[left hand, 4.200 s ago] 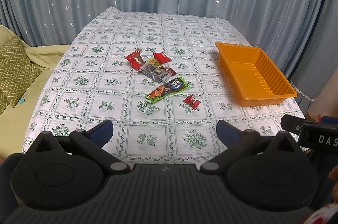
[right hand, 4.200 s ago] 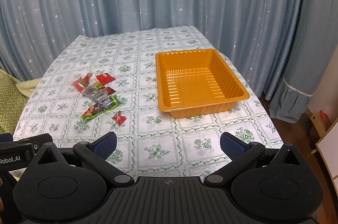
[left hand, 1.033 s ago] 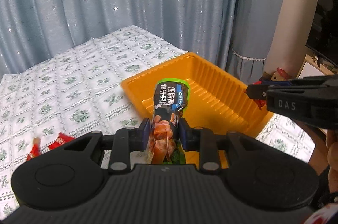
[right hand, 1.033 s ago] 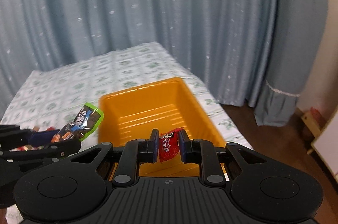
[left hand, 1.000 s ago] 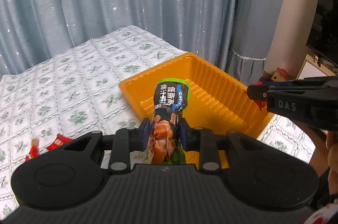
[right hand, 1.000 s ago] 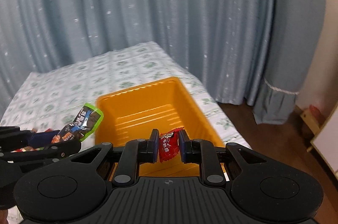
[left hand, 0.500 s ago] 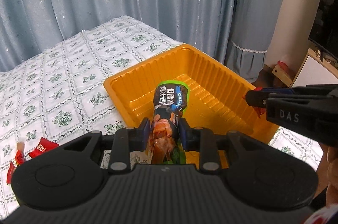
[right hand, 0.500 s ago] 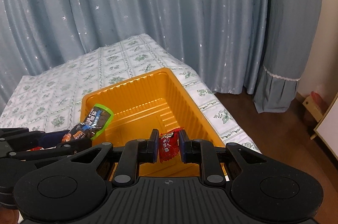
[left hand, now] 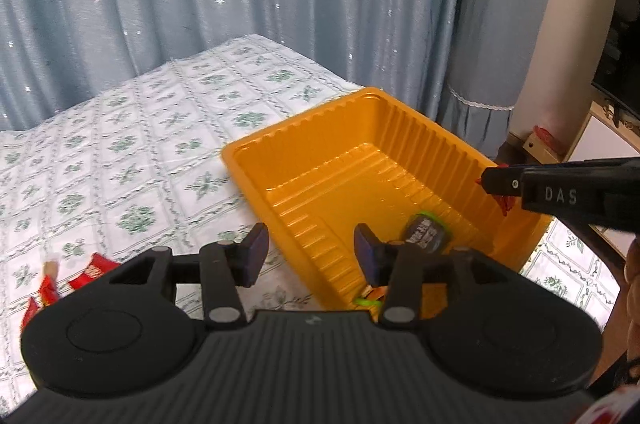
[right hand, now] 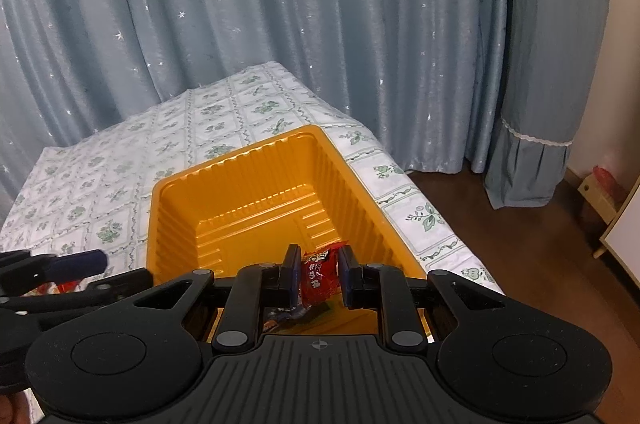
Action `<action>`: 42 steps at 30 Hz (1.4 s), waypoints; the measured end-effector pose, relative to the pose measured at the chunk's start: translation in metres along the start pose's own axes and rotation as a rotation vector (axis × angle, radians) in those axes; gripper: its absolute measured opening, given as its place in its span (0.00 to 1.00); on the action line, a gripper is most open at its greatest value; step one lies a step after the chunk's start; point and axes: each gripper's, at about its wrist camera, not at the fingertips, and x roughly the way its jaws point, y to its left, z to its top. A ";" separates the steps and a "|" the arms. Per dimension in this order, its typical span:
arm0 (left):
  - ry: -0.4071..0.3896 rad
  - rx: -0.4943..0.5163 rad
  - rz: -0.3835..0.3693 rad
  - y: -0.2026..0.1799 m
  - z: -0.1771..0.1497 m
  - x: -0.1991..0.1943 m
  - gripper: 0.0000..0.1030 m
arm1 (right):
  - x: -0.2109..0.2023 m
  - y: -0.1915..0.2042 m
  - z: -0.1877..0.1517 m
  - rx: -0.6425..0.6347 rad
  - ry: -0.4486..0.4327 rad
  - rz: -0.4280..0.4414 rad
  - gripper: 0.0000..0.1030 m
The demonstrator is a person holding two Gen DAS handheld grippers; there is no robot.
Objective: Organize snacks
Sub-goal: 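Carry both snacks over the orange tray and open both tools to drop them, then grasp the green-wrapped candy with the right tool while the left tool reaches the clear cookie packet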
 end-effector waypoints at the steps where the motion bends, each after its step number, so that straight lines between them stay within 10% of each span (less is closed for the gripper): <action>1: -0.002 -0.005 0.007 0.003 -0.001 -0.003 0.42 | 0.000 0.000 0.000 0.000 0.001 0.004 0.19; 11: -0.006 -0.061 0.032 0.024 -0.013 -0.017 0.43 | 0.008 0.007 -0.003 0.004 0.010 0.034 0.20; 15: -0.006 -0.068 0.042 0.029 -0.019 -0.022 0.44 | 0.010 0.006 -0.005 0.039 0.013 0.062 0.67; 42: -0.038 -0.332 0.274 0.111 -0.115 -0.170 0.72 | -0.075 0.109 -0.047 -0.111 -0.018 0.228 0.67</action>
